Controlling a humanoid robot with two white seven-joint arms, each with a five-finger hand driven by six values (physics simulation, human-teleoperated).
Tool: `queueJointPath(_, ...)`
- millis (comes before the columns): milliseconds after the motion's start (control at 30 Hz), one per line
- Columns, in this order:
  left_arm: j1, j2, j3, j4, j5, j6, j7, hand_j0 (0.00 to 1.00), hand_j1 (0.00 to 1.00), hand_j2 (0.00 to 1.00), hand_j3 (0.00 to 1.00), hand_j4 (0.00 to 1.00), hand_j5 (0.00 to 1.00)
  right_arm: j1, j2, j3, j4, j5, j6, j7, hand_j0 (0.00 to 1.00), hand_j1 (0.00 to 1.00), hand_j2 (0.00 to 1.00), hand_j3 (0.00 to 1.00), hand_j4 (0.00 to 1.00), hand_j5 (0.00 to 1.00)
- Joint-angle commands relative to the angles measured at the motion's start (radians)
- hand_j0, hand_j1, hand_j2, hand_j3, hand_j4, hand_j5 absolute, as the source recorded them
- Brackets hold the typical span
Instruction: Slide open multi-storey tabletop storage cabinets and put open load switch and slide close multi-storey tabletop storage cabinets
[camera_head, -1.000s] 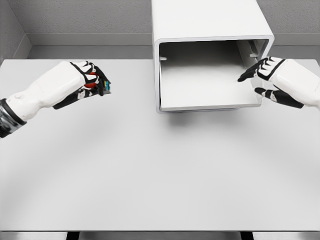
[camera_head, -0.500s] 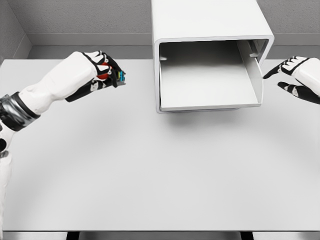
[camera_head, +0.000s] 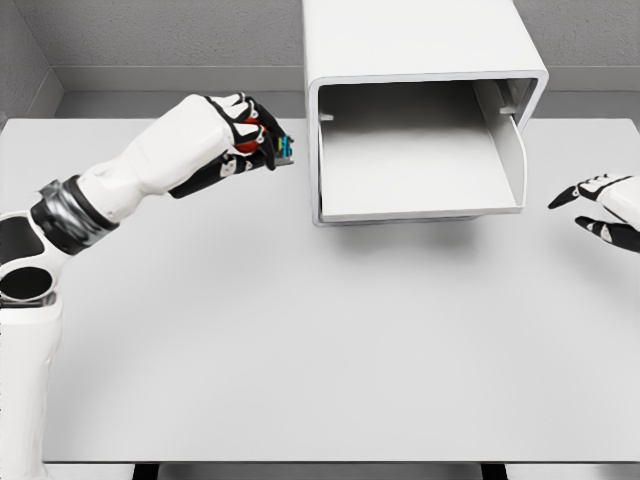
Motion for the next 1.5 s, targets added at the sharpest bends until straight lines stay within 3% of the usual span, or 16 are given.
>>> queueJointPath(0, -0.002, -0.015, -0.003, 0.0, 0.006, 0.003, 0.001, 0.31, 0.31, 0.31, 0.31, 0.31, 0.31, 0.003, 0.002, 0.0, 0.001, -0.006, 0.001, -0.001, 0.58, 0.58, 0.58, 0.58, 0.58, 0.58)
queueJointPath(467, -0.04, -0.116, -0.069, 0.0, -0.006, 0.003, 0.001, 0.31, 0.31, 0.31, 0.31, 0.31, 0.31, 0.063, 0.006, 0.001, -0.005, -0.004, 0.001, 0.001, 0.58, 0.58, 0.58, 0.58, 0.58, 0.58)
queueJointPath(767, -0.048, -0.212, -0.075, 0.0, -0.134, 0.003, 0.001, 0.31, 0.31, 0.31, 0.31, 0.31, 0.31, 0.083, 0.006, 0.004, -0.017, -0.004, 0.001, 0.001, 0.58, 0.58, 0.58, 0.58, 0.58, 0.58)
queueJointPath(1167, -0.063, -0.218, -0.153, 0.014, -0.21, 0.003, 0.001, 0.32, 0.32, 0.32, 0.32, 0.32, 0.32, 0.141, 0.006, 0.001, -0.123, -0.003, 0.001, -0.001, 0.59, 0.59, 0.59, 0.59, 0.59, 0.59)
queueJointPath(1467, -0.075, -0.218, -0.213, 0.017, -0.232, 0.003, 0.001, 0.32, 0.32, 0.32, 0.32, 0.32, 0.32, 0.158, 0.003, 0.0, -0.136, -0.004, 0.001, -0.002, 0.59, 0.59, 0.59, 0.59, 0.59, 0.59)
